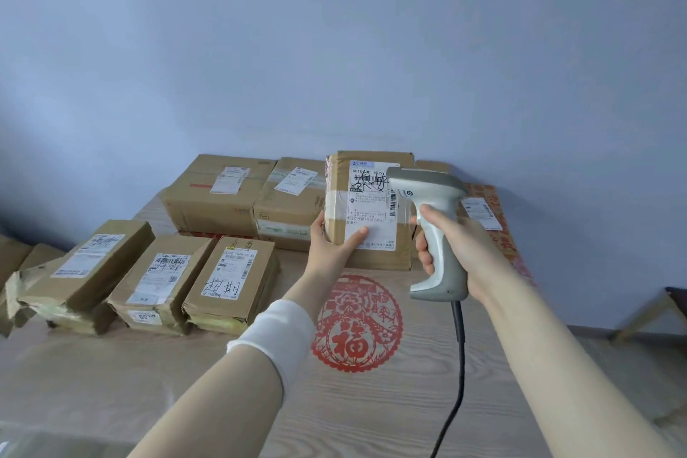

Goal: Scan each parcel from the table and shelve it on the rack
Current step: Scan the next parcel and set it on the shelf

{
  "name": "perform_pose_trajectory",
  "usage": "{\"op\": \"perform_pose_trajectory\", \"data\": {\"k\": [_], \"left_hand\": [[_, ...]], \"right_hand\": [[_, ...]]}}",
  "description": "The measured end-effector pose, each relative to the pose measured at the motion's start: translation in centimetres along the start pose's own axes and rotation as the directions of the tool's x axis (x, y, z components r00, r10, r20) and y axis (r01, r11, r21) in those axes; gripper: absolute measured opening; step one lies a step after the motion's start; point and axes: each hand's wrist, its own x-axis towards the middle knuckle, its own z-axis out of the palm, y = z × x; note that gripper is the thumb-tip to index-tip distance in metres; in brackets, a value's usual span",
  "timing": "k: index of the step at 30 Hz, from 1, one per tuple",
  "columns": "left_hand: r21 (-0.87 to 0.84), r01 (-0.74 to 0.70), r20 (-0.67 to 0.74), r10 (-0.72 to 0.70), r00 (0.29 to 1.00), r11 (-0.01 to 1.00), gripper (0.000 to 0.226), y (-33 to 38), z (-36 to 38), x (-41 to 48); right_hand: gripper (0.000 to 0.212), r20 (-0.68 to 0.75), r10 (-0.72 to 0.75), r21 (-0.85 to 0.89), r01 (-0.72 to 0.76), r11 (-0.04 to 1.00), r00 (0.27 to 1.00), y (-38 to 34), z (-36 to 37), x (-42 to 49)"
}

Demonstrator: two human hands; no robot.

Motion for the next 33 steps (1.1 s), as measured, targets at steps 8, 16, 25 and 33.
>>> {"op": "perform_pose_trajectory", "data": {"k": [8, 16, 25, 33], "left_hand": [[-0.020, -0.094, 0.023, 0.095, 0.995, 0.995, 0.085, 3.3, 0.8, 0.7], [-0.011, -0.143, 0.023, 0.144, 0.989, 0.990, 0.086, 4.8, 0.4, 1.3], [-0.008, -0.149, 0.024, 0.149, 0.989, 0.989, 0.086, 5.0, -0.5, 1.0], [0.004, -0.146, 0.016, 0.146, 0.989, 0.989, 0.086, 5.3, -1.1, 0.9]], "right_hand": [[0.025, -0.069, -0.112, -0.062, 0.107, 0.992, 0.991, -2.8, 1.1, -0.6], [0.025, -0.119, -0.151, -0.052, 0.146, 0.988, 0.981, -4.7, 1.5, -0.9], [0.025, -0.095, -0.169, -0.082, 0.162, 0.983, 0.981, -5.0, 2.3, -1.2], [0.027, -0.098, -0.162, -0.114, 0.151, 0.982, 0.982, -4.9, 2.6, -1.1]]}}
